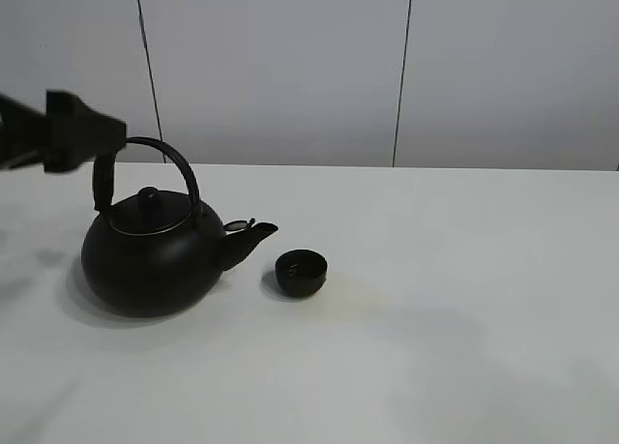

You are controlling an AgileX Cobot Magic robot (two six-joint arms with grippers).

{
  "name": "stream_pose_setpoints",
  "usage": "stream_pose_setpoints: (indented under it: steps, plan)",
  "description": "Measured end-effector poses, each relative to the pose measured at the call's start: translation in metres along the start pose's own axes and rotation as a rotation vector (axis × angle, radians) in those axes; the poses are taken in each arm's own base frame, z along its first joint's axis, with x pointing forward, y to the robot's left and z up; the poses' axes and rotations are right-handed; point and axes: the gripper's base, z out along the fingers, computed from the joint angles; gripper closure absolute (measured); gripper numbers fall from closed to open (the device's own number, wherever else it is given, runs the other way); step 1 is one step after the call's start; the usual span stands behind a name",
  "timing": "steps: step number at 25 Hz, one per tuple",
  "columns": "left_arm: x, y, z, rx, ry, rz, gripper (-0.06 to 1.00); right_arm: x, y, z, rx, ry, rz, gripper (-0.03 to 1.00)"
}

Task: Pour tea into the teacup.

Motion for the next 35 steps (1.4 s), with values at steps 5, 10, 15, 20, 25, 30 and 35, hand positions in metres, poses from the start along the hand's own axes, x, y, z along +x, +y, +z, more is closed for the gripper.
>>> stream_pose_setpoints:
  steps: [5, 10, 15, 20, 25, 30, 35]
  plan:
    - [-0.098, -0.003, -0.052, -0.127, -0.063, 0.063, 0.25, 0.000, 0.000, 0.000, 0.000, 0.000, 0.000, 0.39]
    - [-0.167, 0.004, -0.097, -0.335, -0.112, 0.188, 0.25, 0.000, 0.000, 0.000, 0.000, 0.000, 0.000, 0.39]
    - [-0.170, 0.022, -0.115, -0.363, 0.038, 0.274, 0.25, 0.000, 0.000, 0.000, 0.000, 0.001, 0.000, 0.39]
    - [-0.176, 0.021, -0.174, -0.455, -0.032, 0.299, 0.25, 0.000, 0.000, 0.000, 0.000, 0.001, 0.000, 0.39]
    - [-0.159, -0.009, -0.240, -0.484, -0.108, 0.288, 0.25, 0.000, 0.000, 0.000, 0.000, 0.001, 0.000, 0.39]
    - [-0.107, -0.031, -0.279, -0.482, -0.088, 0.173, 0.25, 0.000, 0.000, 0.000, 0.000, 0.001, 0.000, 0.39]
    - [-0.051, -0.042, -0.297, -0.480, -0.014, 0.074, 0.25, 0.000, 0.000, 0.000, 0.000, 0.001, 0.000, 0.39]
